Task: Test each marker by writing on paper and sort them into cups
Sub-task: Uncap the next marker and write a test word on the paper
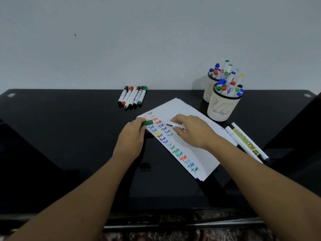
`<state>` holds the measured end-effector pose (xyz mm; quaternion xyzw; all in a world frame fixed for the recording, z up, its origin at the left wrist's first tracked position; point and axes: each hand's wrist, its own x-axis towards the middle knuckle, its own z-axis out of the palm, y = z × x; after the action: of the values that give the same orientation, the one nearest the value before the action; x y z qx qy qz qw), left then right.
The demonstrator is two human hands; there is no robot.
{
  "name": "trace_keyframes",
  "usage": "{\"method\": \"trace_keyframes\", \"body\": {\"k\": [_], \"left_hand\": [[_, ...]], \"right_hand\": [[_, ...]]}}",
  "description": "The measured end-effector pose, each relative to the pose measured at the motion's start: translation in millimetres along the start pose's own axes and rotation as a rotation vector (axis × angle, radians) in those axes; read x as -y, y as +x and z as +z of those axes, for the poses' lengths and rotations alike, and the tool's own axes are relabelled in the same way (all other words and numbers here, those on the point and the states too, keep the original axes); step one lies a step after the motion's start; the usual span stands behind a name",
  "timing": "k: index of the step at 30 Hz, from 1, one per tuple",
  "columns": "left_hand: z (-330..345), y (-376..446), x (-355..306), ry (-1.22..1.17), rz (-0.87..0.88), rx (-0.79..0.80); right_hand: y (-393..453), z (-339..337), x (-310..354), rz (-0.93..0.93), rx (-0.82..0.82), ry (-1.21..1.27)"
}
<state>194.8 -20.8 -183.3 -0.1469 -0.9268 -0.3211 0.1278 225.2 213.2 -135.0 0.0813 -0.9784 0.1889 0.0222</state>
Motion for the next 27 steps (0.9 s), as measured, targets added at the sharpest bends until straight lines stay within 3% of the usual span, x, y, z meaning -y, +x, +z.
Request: {"method": "trace_keyframes", "body": {"k": [27], "left_hand": [[0, -5, 1, -0.017, 0.142, -0.022]], "right_hand": [[2, 13, -13, -0.121, -0.103, 0.101]]}}
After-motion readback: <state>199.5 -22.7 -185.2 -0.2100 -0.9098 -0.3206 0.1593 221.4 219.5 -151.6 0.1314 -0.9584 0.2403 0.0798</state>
